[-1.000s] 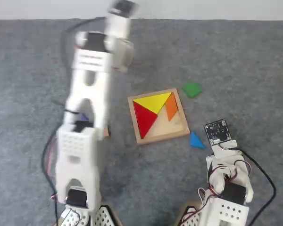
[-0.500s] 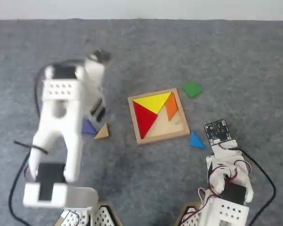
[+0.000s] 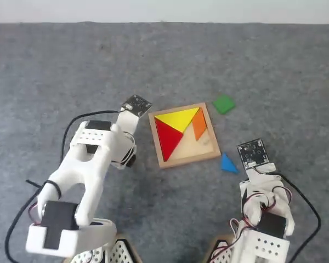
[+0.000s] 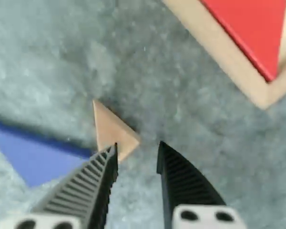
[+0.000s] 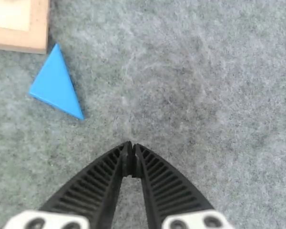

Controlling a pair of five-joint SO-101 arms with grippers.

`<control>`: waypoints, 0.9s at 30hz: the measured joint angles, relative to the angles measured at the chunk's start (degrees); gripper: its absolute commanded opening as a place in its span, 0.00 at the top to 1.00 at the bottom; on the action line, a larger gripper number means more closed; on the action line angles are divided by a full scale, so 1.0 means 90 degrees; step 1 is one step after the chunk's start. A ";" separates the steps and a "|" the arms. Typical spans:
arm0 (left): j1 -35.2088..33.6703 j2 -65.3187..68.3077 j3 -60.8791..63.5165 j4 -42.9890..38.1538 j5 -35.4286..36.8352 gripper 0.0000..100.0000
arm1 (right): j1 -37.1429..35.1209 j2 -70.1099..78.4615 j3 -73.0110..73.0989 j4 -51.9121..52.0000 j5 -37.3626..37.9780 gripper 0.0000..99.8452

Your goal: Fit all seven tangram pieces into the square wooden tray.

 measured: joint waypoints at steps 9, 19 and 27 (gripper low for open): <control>0.0029 0.0303 0.0000 -0.0283 -0.0010 0.87 | 0.0000 0.0000 0.0000 0.0000 0.0000 0.99; 0.0029 0.0918 -0.0606 -0.0068 0.0000 0.86 | 0.0000 0.0000 0.0000 0.0000 0.0000 0.99; -0.0039 0.0928 -0.0635 -0.0059 0.0000 0.81 | 0.0000 0.0000 0.0000 0.0000 0.0000 0.99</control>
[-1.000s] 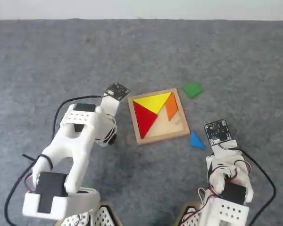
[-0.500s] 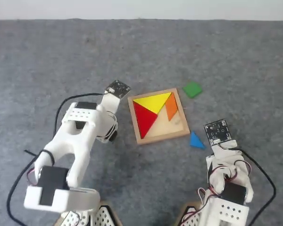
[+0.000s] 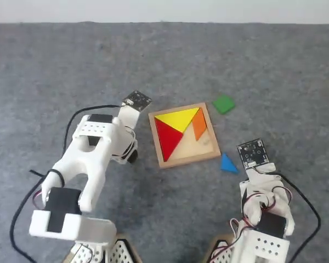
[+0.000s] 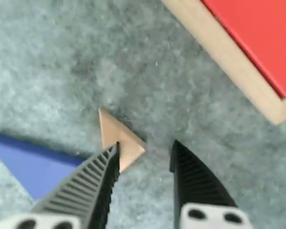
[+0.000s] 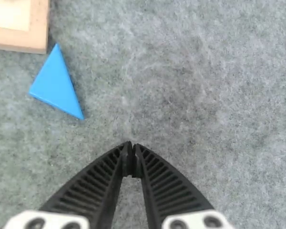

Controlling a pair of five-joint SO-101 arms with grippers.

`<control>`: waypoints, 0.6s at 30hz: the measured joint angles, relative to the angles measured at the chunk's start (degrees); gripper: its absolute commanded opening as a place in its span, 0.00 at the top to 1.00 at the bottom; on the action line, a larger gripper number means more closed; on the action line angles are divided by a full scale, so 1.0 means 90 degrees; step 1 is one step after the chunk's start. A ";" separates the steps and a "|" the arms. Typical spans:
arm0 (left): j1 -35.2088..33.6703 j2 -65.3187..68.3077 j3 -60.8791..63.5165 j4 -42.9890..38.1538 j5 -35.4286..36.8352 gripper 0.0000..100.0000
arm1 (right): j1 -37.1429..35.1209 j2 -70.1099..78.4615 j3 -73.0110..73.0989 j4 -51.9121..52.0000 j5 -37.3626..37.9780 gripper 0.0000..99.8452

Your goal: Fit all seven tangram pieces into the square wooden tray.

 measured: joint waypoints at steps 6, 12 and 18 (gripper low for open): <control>-0.0547 0.0274 -0.0469 0.0352 -0.0186 0.81 | 0.0000 0.0000 0.0000 0.0000 0.0000 0.99; -0.0654 0.0303 -0.0537 0.0440 -0.0361 0.82 | 0.0000 0.0000 0.0000 0.0000 0.0000 0.99; -0.0654 0.0313 -0.0537 0.0322 -0.0361 0.84 | 0.0000 0.0000 0.0000 0.0000 0.0000 0.99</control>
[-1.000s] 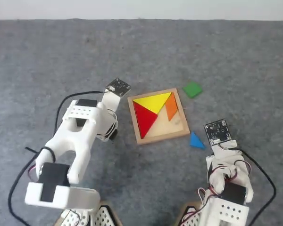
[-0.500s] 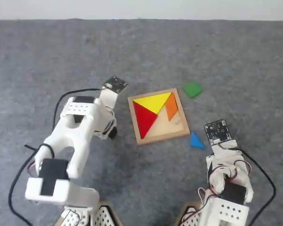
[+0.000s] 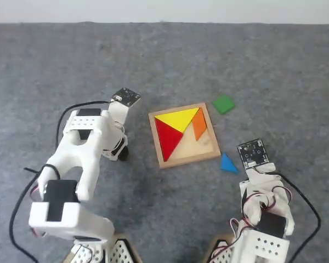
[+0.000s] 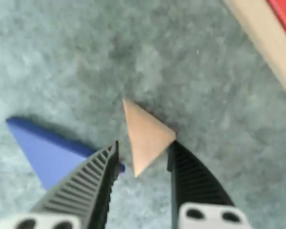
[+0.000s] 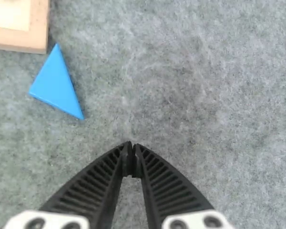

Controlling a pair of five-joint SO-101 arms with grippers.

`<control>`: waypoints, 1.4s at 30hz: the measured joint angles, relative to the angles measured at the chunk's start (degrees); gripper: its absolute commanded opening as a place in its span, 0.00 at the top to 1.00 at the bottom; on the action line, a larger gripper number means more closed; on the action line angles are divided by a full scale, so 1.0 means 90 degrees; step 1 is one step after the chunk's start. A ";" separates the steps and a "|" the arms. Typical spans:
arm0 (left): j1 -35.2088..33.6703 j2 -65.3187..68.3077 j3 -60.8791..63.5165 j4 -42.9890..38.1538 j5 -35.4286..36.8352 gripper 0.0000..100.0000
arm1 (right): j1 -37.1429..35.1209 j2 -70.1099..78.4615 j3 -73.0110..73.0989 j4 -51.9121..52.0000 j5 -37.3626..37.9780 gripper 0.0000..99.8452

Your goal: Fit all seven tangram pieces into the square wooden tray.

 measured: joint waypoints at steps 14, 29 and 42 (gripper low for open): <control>0.0557 0.0811 -0.0596 0.0156 0.0059 0.94 | 0.0000 0.0000 0.0000 0.0000 0.0000 0.99; 0.0703 -0.0469 -0.0869 0.0889 0.0264 0.94 | 0.0000 0.0000 0.0000 0.0000 0.0000 0.99; 0.0733 -0.0801 -0.0879 0.0557 0.0576 0.83 | 0.0000 0.0000 0.0000 0.0000 0.0000 0.99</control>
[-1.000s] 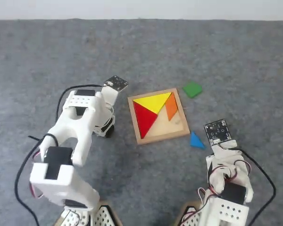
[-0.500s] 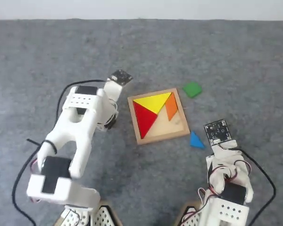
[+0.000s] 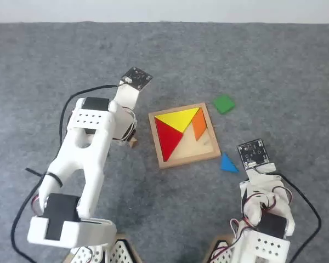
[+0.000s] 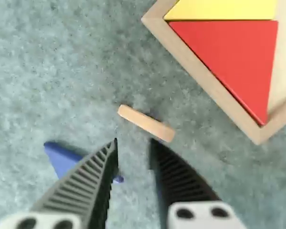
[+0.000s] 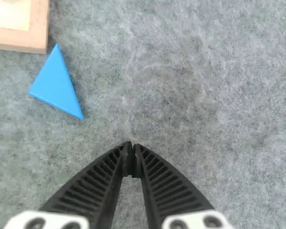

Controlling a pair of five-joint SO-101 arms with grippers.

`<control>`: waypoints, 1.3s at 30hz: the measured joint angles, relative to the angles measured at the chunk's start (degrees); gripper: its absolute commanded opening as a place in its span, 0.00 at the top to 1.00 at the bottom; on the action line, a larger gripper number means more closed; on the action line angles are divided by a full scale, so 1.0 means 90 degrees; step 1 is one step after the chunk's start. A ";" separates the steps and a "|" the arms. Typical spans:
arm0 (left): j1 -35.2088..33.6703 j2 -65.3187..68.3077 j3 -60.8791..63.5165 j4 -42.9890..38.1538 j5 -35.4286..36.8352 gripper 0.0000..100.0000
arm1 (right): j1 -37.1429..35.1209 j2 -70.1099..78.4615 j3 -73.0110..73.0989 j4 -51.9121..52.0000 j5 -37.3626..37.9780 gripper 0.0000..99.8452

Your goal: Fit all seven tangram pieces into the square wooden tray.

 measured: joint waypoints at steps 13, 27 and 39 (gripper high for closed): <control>0.0537 0.2247 -0.0703 -0.0459 0.0078 0.83 | 0.0000 0.0000 0.0000 0.0000 0.0000 0.99; 0.0537 0.2510 -0.1436 -0.0596 0.0225 0.83 | 0.0000 0.0000 0.0000 0.0000 0.0000 0.99; 0.0283 0.2706 -0.2090 -0.0537 0.0947 0.83 | 0.0000 0.0000 0.0000 0.0000 0.0000 0.99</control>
